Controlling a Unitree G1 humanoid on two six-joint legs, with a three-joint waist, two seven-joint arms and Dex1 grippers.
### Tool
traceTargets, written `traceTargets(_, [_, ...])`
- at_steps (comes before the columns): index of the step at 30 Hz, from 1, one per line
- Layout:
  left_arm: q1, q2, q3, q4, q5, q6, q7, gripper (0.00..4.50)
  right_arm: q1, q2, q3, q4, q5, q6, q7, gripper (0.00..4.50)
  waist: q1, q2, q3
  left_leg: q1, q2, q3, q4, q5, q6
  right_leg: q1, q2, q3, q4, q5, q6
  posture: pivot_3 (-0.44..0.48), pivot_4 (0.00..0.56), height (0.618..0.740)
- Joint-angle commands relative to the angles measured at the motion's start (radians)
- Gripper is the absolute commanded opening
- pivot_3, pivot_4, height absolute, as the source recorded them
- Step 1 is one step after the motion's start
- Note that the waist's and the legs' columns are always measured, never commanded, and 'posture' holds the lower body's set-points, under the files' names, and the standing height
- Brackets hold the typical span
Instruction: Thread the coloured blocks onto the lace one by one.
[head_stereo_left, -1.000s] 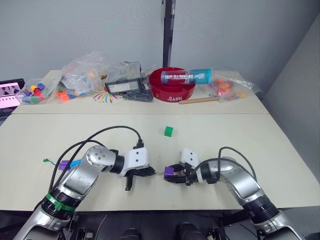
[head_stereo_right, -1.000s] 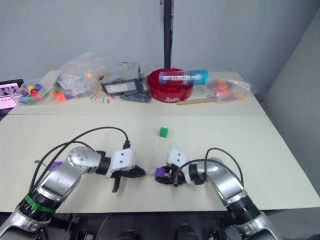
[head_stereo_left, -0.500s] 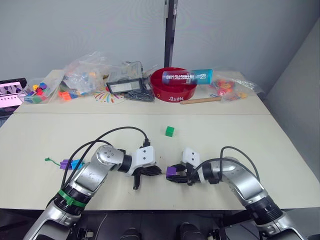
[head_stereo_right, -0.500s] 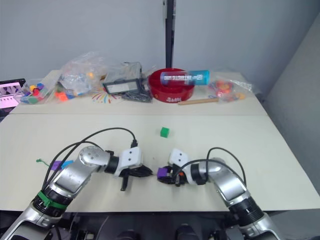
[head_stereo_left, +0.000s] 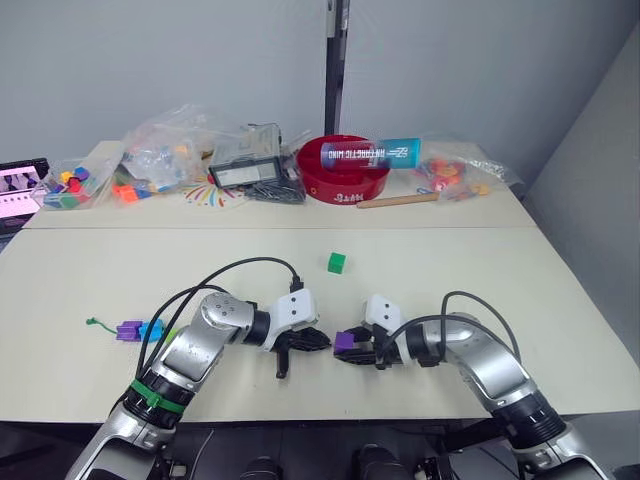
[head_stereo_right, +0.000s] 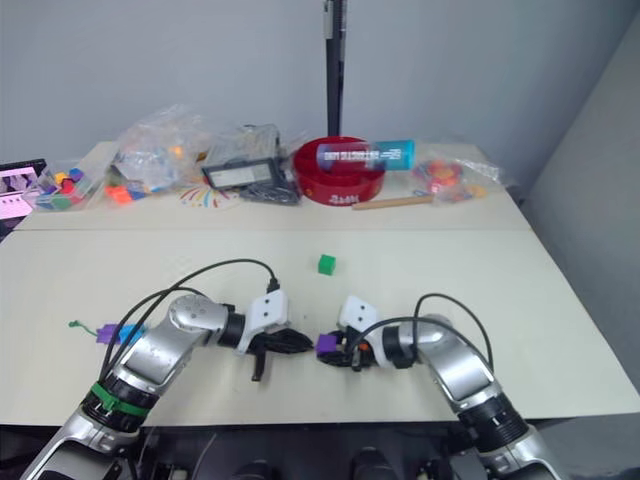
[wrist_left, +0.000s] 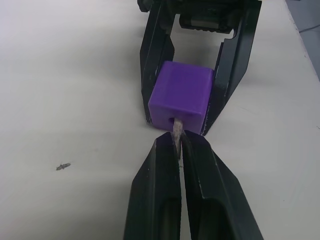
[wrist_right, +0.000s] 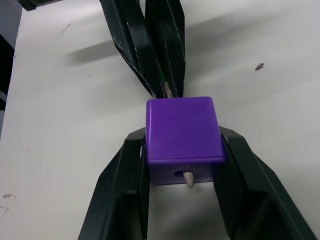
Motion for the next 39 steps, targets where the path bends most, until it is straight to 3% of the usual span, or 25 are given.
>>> traceTargets(1, [-0.024, -0.033, 0.020, -0.034, -0.067, -0.037, -0.012, 0.74, 0.006, 0.027, 0.037, -0.005, 0.007, 0.021, -0.006, 1.20, 0.000, 0.000, 0.000, 0.000, 0.000, 0.000, 0.000, 0.000, 0.000, 0.000, 0.000, 0.000, 0.000, 0.000, 0.000, 0.000, 0.150, 0.731])
traceTargets(8, [-0.007, 0.059, 0.068, -0.064, -0.097, -0.039, -0.065, 2.98, 0.018, 0.018, 0.032, -0.017, 0.008, 0.047, -0.005, 1.20, -0.007, 0.000, 0.000, 0.000, 0.001, 0.000, 0.000, 0.000, 0.000, 0.000, 0.001, 0.000, 0.000, 0.000, 0.000, 0.000, 0.150, 0.731])
traceTargets(17, [0.032, 0.188, 0.125, -0.019, -0.131, -0.072, -0.116, 2.98, 0.019, 0.001, 0.028, -0.015, 0.008, 0.050, -0.006, 1.20, -0.006, 0.000, 0.000, 0.000, 0.001, 0.000, -0.001, 0.000, 0.000, 0.000, 0.001, 0.000, 0.000, 0.000, 0.000, 0.000, 0.150, 0.731])
traceTargets(29, [0.060, 0.160, 0.099, 0.161, -0.081, -0.235, -0.100, 2.98, 0.022, -0.008, 0.023, -0.038, 0.020, 0.070, -0.012, 1.20, -0.002, 0.000, 0.000, 0.000, 0.001, 0.000, -0.001, 0.000, 0.000, -0.001, 0.001, 0.000, 0.000, 0.000, 0.000, 0.000, 0.150, 0.731])
traceTargets(38, [0.064, 0.110, 0.081, 0.182, -0.074, -0.272, -0.097, 0.15, 0.029, -0.014, 0.021, -0.055, 0.029, 0.083, -0.019, 1.20, -0.001, 0.000, 0.000, 0.000, 0.001, 0.000, -0.001, 0.000, 0.000, 0.000, 0.001, 0.000, 0.000, 0.000, 0.000, 0.000, 0.150, 0.731])
traceTargets(39, [0.064, 0.106, 0.079, 0.182, -0.072, -0.273, -0.096, 0.03, 0.029, -0.013, 0.021, -0.056, 0.030, 0.085, -0.020, 1.20, -0.001, 0.000, 0.000, 0.000, 0.001, 0.000, -0.001, 0.000, 0.000, -0.001, 0.001, 0.000, 0.000, 0.000, 0.000, 0.000, 0.150, 0.731])
